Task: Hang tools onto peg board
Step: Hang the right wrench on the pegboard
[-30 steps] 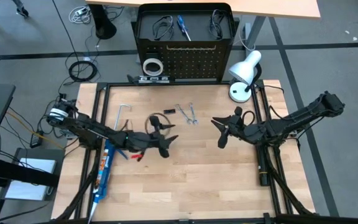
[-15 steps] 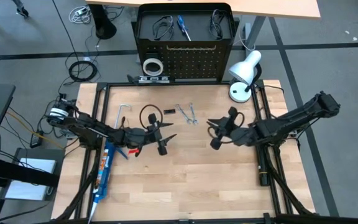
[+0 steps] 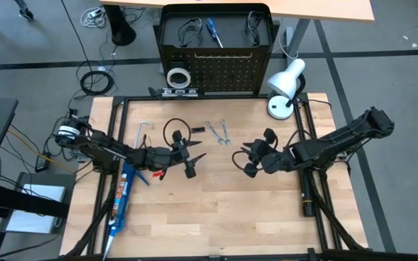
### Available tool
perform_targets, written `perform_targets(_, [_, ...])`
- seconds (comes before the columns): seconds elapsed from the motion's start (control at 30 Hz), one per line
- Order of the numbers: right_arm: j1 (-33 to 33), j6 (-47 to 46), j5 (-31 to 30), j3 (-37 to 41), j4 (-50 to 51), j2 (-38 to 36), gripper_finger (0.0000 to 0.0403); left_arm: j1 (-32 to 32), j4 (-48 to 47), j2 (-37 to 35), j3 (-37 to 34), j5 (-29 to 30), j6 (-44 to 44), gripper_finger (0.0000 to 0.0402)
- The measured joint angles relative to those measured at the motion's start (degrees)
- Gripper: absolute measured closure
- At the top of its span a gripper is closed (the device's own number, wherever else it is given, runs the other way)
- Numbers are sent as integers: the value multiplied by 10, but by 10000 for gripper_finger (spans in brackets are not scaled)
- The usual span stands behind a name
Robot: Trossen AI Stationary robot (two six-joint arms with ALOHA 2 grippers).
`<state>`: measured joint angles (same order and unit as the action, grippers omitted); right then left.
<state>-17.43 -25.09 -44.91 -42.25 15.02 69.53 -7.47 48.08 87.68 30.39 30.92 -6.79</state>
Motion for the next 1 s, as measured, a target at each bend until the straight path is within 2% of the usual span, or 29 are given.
perform_targets(0.4, [-1,-89,2,97,-2,4,254,11,3,0,0,7,26,161])
perform_targets(0.6, [-1,-98,11,126,-45,4,249,11,3,0,0,9,26,161])
perform_targets(1.0, [-1,-97,12,128,-55,4,249,11,3,0,0,10,30,161])
